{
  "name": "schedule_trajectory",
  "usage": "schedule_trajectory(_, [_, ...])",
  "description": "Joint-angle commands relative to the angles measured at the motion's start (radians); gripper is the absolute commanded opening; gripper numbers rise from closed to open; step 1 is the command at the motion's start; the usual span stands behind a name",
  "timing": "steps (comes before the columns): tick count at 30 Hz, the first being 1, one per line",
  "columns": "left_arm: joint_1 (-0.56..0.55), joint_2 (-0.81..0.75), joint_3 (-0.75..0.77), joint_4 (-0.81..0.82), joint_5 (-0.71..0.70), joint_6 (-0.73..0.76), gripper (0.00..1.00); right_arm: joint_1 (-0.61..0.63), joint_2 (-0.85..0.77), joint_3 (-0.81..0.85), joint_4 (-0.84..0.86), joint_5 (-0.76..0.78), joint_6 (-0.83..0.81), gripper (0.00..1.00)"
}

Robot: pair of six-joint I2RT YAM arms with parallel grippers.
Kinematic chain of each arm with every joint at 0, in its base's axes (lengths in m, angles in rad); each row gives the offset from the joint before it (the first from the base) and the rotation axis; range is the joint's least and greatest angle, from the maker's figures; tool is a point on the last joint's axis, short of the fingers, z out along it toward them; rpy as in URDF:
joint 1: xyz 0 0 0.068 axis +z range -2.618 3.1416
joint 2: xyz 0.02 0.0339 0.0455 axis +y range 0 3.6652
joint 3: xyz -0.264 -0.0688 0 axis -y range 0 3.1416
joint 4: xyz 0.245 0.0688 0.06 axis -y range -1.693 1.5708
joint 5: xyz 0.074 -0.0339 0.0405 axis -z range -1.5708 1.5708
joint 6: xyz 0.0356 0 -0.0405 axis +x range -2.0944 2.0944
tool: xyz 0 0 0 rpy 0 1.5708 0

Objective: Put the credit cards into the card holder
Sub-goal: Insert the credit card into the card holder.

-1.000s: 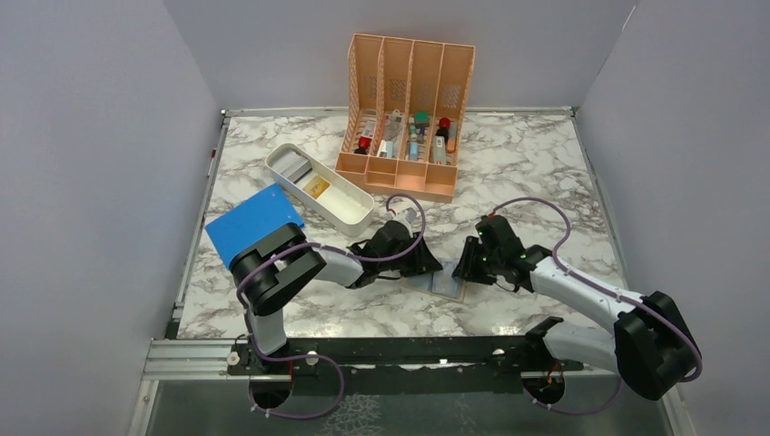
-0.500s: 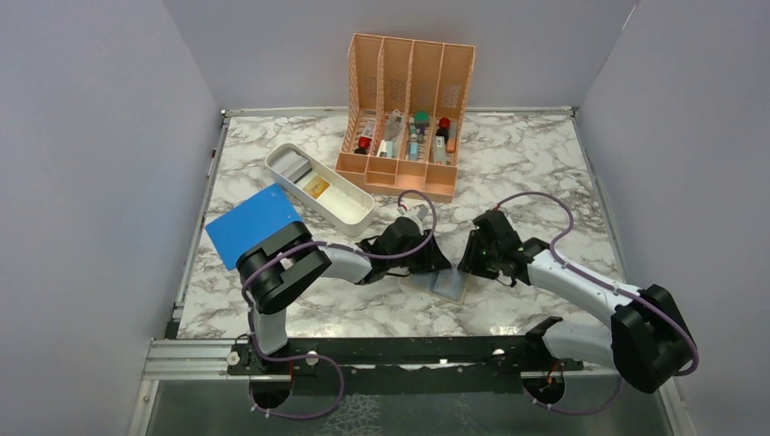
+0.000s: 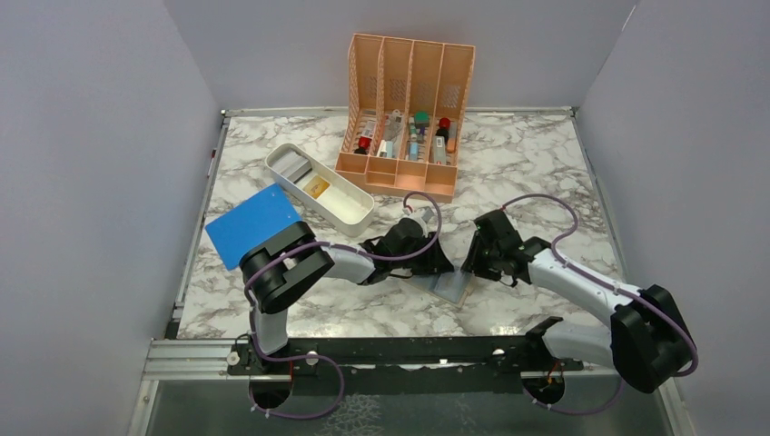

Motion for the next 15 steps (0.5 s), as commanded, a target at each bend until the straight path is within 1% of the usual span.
schedule_trajectory(1, [-0.019, -0.015, 0.041, 0.009, 0.044, 0.041, 0.39, -0.005, -0.049, 0.027, -0.100, 0.029, 0.108, 0.45])
schedule_trajectory(4, [-0.032, 0.005, 0.049, 0.024, 0.062, 0.042, 0.39, -0.005, -0.090, 0.007, -0.120, 0.024, 0.165, 0.45])
schedule_trajectory(7, [-0.035, -0.004, 0.043, 0.036, 0.062, 0.042, 0.39, -0.005, -0.120, -0.028, -0.099, 0.008, 0.171, 0.44])
schedule_trajectory(10, [-0.032, -0.050, 0.022, 0.033, 0.034, 0.054, 0.40, -0.005, -0.112, -0.047, -0.090, -0.010, 0.173, 0.43])
schedule_trajectory(15, [-0.017, -0.083, -0.015, -0.008, 0.004, 0.041, 0.41, -0.005, -0.090, -0.064, -0.092, -0.010, 0.189, 0.42])
